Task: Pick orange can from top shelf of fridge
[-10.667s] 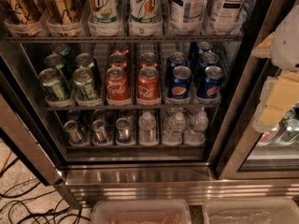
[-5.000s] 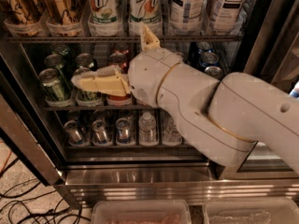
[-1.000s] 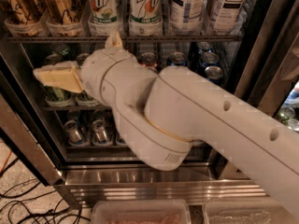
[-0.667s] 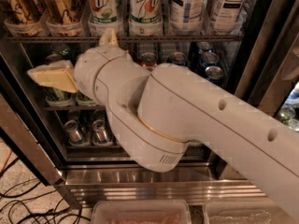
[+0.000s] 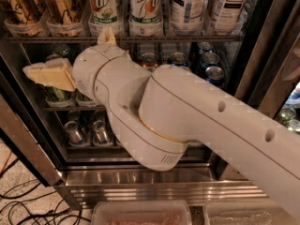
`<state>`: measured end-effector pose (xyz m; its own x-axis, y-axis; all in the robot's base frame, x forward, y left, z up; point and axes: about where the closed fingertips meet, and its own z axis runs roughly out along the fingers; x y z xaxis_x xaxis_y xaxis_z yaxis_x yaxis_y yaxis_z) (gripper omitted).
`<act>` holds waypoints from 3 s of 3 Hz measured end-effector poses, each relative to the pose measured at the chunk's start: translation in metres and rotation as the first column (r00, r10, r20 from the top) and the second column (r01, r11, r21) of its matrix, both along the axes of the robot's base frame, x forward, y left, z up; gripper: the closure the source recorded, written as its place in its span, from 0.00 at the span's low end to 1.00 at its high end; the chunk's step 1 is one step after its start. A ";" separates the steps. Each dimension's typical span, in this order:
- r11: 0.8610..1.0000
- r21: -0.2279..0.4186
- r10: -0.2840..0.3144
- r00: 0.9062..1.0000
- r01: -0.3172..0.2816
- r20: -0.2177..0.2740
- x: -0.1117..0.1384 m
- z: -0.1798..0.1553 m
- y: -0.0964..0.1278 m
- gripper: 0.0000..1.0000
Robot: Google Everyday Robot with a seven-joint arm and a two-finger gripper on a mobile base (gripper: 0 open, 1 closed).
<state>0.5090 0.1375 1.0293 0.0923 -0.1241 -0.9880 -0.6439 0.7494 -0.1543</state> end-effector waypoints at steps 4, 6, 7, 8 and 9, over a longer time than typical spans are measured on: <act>0.996 0.088 0.005 0.999 -0.009 0.048 0.011 0.019 0.011 0.00; 0.996 0.088 0.005 0.999 -0.009 0.048 0.011 0.019 0.011 0.26; 0.996 0.088 0.005 0.999 -0.009 0.048 0.011 0.019 0.011 0.17; 0.996 0.088 0.005 0.999 -0.009 0.048 0.011 0.019 0.012 0.19; 0.996 0.088 0.005 0.999 -0.009 0.048 0.011 0.019 0.012 0.26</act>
Offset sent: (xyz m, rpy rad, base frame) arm 0.0102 0.0273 0.0088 0.0781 -0.0817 0.0392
